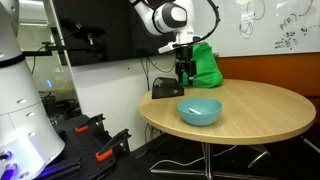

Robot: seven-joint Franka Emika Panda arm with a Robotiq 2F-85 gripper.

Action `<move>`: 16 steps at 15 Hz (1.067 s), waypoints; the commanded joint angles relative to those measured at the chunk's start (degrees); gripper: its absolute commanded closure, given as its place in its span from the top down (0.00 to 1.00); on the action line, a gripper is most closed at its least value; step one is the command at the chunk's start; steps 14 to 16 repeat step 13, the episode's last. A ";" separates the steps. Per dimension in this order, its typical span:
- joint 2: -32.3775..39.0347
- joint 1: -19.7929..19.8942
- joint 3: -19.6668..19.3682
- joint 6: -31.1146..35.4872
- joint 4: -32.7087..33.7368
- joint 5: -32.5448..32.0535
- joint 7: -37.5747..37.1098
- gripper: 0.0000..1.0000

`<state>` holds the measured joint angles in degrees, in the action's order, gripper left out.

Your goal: Move the bowl to the right

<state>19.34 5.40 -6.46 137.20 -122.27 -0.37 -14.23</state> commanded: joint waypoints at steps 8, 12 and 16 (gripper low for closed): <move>-13.99 0.10 1.51 -7.84 -6.49 6.40 8.86 1.00; -15.42 0.10 1.74 -8.83 -7.65 8.12 11.06 1.00; -15.15 0.05 1.72 -9.74 -7.38 8.17 11.61 1.00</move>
